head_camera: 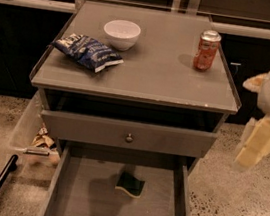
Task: Pick sponge from middle drawer and place on counter
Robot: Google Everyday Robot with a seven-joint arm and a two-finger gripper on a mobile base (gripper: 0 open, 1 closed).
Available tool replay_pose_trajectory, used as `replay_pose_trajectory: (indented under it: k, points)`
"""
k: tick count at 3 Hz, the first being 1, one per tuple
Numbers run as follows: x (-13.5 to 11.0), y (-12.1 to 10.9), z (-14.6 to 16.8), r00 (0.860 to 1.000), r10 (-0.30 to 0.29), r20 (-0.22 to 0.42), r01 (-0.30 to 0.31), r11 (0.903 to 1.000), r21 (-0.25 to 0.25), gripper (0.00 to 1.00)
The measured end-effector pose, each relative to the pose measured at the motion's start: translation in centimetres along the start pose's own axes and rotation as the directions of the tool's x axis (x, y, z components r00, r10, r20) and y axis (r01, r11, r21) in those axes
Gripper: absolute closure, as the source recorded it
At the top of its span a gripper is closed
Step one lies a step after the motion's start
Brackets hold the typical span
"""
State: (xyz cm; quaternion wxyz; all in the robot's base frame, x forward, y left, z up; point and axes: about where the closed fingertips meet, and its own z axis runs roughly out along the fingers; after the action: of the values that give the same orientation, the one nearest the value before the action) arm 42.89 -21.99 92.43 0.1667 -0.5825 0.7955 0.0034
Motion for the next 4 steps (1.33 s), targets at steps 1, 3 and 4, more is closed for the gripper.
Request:
replay_pose_trajectory:
  k: [1,3,4]
  points:
    - [2.7,3.1,7.2,0.999,0.05,0.014,-0.048,0.9942,-0.096,0.0]
    - [4.5,8.1,16.4,0.999,0.037,-0.011,-0.038,0.9735,-0.225,0.0]
    - [4.6,8.3,16.5,0.999,0.036,-0.015,-0.038,0.9726,-0.229,0.0]
